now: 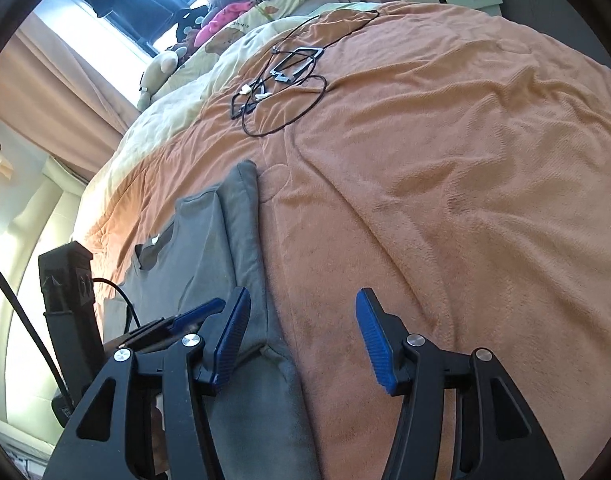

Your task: Fold small clothes

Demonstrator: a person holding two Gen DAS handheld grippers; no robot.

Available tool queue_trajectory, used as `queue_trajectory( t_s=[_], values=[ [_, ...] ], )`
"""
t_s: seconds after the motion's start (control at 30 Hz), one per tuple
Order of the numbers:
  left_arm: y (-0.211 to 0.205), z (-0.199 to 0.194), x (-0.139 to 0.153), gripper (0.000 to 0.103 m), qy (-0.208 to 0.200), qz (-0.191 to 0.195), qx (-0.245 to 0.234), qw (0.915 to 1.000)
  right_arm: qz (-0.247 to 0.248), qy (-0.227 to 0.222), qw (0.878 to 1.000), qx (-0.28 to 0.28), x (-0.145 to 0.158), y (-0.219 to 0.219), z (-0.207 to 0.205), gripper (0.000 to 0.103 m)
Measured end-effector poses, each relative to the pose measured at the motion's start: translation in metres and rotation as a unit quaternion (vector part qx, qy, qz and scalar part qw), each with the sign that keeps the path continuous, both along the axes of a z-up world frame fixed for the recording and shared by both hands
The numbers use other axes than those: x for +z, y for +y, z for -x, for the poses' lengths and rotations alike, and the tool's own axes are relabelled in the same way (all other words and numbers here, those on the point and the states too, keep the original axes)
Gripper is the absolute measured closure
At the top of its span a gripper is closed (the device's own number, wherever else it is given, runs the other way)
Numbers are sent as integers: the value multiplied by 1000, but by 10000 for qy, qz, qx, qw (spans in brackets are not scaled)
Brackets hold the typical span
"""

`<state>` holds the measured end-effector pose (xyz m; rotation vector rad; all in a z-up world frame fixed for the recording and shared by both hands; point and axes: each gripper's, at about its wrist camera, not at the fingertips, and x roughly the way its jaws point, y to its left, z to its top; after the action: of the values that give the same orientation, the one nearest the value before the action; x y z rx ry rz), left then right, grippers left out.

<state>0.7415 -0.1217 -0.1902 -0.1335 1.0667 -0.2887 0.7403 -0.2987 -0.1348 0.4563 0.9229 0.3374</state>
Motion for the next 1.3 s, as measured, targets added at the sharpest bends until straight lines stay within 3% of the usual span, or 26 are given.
queue_trajectory(
  t_s=[0.07, 0.23, 0.4, 0.53, 0.6, 0.83, 1.0, 1.2, 1.3],
  values=[
    [10, -2, 8, 97, -10, 171, 27, 9998, 24, 0, 10000, 51, 1, 5, -3, 50],
    [39, 0, 37, 97, -319, 109, 91, 9994, 132, -41, 9997, 222, 7, 20, -17, 50],
    [71, -4, 50, 97, -402, -27, 325, 9987, 306, -42, 9989, 362, 10, 37, -41, 50],
    [101, -6, 52, 97, -521, -391, 629, 9959, 531, -69, 9972, 524, 10, 54, -62, 50],
    [114, -8, 50, 97, -505, -480, 813, 9942, 673, -67, 9959, 602, 10, 64, -73, 50],
    [160, -18, 17, 94, 4, -175, 1251, 9920, 1113, -91, 9899, 869, 4, 101, -115, 50],
    [169, -19, -2, 91, 211, 18, 1235, 9921, 1458, -90, 9838, 1043, -8, 126, -144, 50],
    [174, -21, -10, 91, 142, 140, 1184, 9928, 1810, -191, 9746, 1307, -21, 153, -166, 50],
    [176, -22, -12, 91, 109, 213, 1203, 9924, 1937, -284, 9707, 1390, -24, 159, -170, 61]
  ],
)
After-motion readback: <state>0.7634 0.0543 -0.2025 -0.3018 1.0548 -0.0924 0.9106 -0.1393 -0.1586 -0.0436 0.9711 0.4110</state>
